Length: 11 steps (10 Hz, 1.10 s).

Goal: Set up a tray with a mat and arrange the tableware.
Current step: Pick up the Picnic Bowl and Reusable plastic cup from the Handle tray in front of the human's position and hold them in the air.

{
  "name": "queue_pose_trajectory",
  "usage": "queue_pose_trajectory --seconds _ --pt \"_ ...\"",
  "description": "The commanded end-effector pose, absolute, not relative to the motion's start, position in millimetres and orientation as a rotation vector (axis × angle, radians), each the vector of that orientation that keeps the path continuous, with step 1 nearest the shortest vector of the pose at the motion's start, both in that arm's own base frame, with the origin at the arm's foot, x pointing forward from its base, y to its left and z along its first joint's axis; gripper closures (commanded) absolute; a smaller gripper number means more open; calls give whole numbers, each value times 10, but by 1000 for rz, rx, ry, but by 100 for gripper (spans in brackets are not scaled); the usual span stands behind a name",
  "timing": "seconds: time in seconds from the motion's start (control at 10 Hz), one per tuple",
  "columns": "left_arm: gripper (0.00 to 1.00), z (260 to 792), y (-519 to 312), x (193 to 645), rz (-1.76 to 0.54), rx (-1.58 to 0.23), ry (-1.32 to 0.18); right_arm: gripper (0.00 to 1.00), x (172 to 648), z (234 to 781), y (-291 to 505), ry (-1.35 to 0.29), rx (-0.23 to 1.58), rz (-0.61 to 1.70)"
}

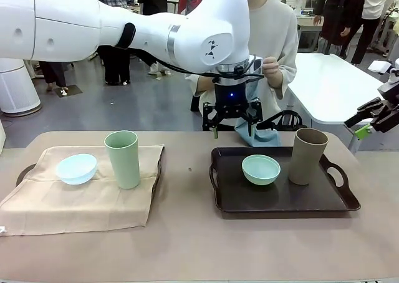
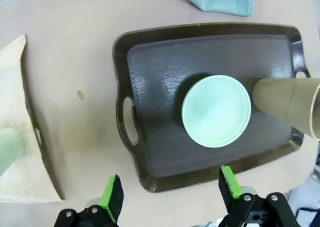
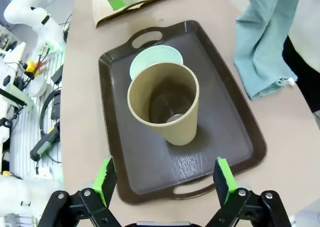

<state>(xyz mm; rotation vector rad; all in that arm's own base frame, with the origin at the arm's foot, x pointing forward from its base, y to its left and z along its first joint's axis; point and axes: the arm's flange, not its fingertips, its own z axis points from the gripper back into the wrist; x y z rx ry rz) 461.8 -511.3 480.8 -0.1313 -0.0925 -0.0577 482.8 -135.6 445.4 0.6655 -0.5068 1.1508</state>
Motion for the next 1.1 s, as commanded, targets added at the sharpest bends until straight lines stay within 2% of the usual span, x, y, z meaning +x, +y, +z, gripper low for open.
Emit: queue_pose_trajectory --seconds 0.0,0.1,0.2,0.4,0.6,0.8,1.0 --pt "0 4803 -5036 4541 -65 -128 -81 0 4835 4438 -1346 -504 668 1152" --pt "0 4808 -5113 4618 -58 -131 -92 0 4905 4192 -1392 -517 702 1292" --pt "0 4777 -5073 4574 -32 -219 -119 0 4942 3993 -1450 -565 684 1335" --pt "0 4700 -5020 4419 -3 -319 -139 0 4922 3820 -1514 -663 623 1371" --pt "0 4545 -5021 4320 -27 -342 -145 0 4885 3654 -1492 -673 626 1392" --pt "0 4376 -4957 4363 -15 -372 -145 0 4811 3542 -1266 -722 607 1331" --pt "0 4211 -4911 4410 5 -359 -136 0 4671 3523 -1060 -727 623 1366"
